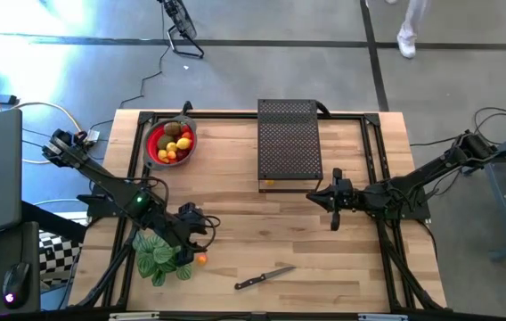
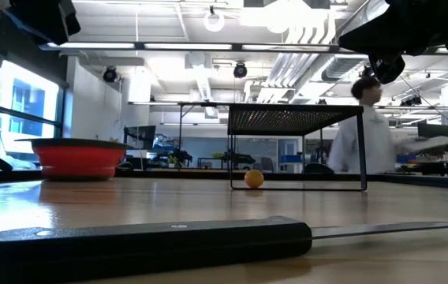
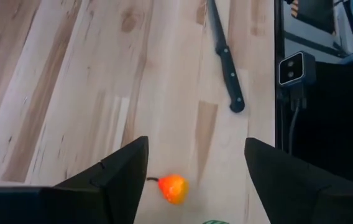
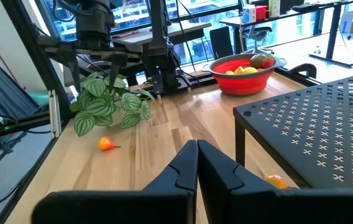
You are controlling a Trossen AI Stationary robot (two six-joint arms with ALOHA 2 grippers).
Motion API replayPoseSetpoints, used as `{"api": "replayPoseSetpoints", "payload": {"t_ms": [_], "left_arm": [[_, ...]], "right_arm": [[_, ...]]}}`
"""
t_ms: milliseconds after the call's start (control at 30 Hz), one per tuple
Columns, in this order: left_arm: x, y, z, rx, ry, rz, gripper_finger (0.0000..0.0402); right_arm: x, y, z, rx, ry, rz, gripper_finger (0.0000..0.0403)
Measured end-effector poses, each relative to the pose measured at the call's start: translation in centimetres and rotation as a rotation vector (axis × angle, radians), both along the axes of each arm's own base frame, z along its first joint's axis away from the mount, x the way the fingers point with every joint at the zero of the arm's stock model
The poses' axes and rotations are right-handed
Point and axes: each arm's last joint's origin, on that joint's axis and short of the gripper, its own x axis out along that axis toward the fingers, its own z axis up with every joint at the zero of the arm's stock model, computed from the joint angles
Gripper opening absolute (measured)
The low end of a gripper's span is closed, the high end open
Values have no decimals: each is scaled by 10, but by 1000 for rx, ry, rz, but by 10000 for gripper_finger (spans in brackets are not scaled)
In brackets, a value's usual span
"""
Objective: Pick & Place Fruit
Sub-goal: Put the orange pear into the strainer bowl
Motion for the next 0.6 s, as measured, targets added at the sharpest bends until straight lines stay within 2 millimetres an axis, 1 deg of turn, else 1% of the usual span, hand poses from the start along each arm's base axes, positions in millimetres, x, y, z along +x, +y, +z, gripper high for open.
{"api": "replayPoseSetpoints", "payload": {"t_ms": [233, 400, 467, 533, 600], "left_arm": [[1, 0, 0, -10, -4, 12, 262], [0, -4, -5, -15, 34, 28, 262], [2, -6, -10, -14, 61, 40, 262], [0, -9, -18, 6, 115, 44, 262], [1, -13, -21, 2, 134, 51, 262]], "right_arm": [[0, 0, 0, 0, 0, 0, 3], [0, 0, 0, 0, 0, 0, 3], [0, 0, 0, 0, 1, 0, 3], [0, 0, 0, 0, 0, 0, 3], [0, 0, 0, 0, 1, 0, 3]]}}
